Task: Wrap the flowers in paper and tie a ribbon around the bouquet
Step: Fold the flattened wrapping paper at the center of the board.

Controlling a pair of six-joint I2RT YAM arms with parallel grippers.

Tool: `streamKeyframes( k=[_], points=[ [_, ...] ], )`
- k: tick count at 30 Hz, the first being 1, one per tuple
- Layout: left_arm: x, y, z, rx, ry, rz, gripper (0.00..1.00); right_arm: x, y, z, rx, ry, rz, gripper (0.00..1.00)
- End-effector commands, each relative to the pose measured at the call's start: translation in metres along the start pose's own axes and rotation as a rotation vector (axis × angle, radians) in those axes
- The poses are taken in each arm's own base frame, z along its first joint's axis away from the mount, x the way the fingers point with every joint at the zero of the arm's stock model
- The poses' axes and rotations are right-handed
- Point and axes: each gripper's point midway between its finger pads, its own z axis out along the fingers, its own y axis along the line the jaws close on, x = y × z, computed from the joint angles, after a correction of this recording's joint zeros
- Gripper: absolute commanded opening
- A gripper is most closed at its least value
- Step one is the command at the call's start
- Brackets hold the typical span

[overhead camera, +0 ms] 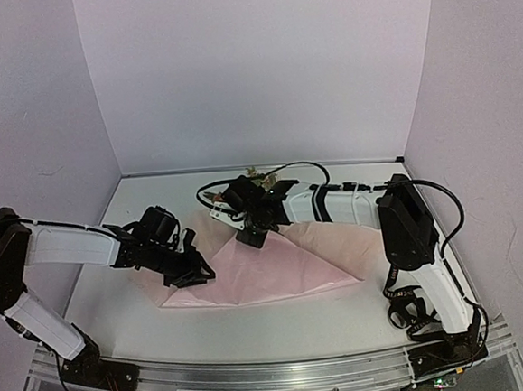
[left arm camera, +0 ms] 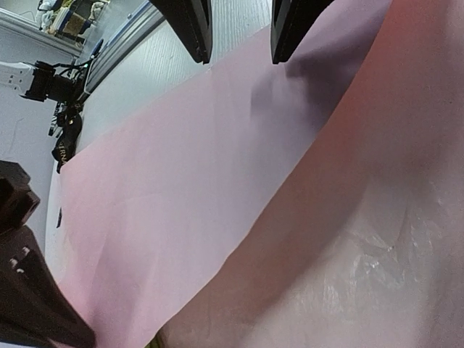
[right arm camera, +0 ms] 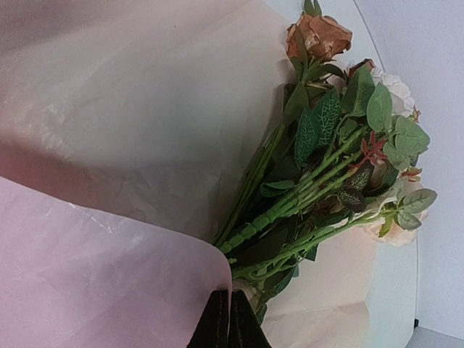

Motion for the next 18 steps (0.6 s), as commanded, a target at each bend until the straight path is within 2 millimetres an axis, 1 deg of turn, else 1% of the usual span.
streamKeyframes(
  k=[1, 5, 6, 7, 9, 10, 11, 13, 14, 15, 16, 17, 18],
  points=[
    [-0.011, -0.018, 0.010, 0.047, -0.011, 0.055, 0.27, 0.006, -0.014, 0.001, 0.059, 0.017, 0.029, 0.00],
    [-0.007, -0.002, 0.022, -0.006, 0.011, 0.026, 0.25, 0.014, -0.018, 0.001, 0.075, 0.036, 0.061, 0.00],
    [-0.007, 0.001, 0.024, -0.017, 0.011, 0.019, 0.24, 0.014, -0.020, -0.001, 0.075, 0.036, 0.077, 0.03],
    [-0.007, 0.005, 0.026, -0.031, 0.014, 0.010, 0.23, 0.016, -0.021, -0.002, 0.072, 0.037, 0.091, 0.11],
    [-0.006, 0.013, 0.032, -0.061, 0.023, -0.007, 0.21, 0.017, -0.025, -0.005, 0.068, 0.035, 0.115, 0.34],
    [-0.005, 0.016, 0.034, -0.071, 0.026, -0.013, 0.19, 0.016, -0.027, -0.009, 0.066, 0.033, 0.126, 0.41],
    [-0.004, 0.019, 0.036, -0.080, 0.030, -0.020, 0.19, 0.016, -0.028, -0.013, 0.061, 0.030, 0.134, 0.52],
    [-0.003, 0.022, 0.038, -0.087, 0.034, -0.028, 0.18, 0.016, -0.031, -0.025, 0.047, 0.027, 0.160, 0.66],
    [-0.002, 0.023, 0.039, -0.090, 0.037, -0.030, 0.17, 0.017, -0.030, -0.031, 0.032, 0.024, 0.181, 0.69],
    [-0.002, 0.023, 0.040, -0.090, 0.038, -0.030, 0.17, 0.016, -0.031, -0.043, 0.014, 0.018, 0.207, 0.72],
    [-0.003, 0.023, 0.040, -0.090, 0.034, -0.029, 0.17, 0.019, -0.029, -0.051, -0.009, 0.021, 0.239, 0.74],
    [-0.004, 0.023, 0.040, -0.091, 0.030, -0.027, 0.17, 0.019, -0.030, -0.066, -0.030, 0.012, 0.293, 0.75],
    [-0.005, 0.023, 0.039, -0.092, 0.029, -0.025, 0.17, 0.024, -0.026, -0.074, -0.062, 0.014, 0.348, 0.75]
  ],
)
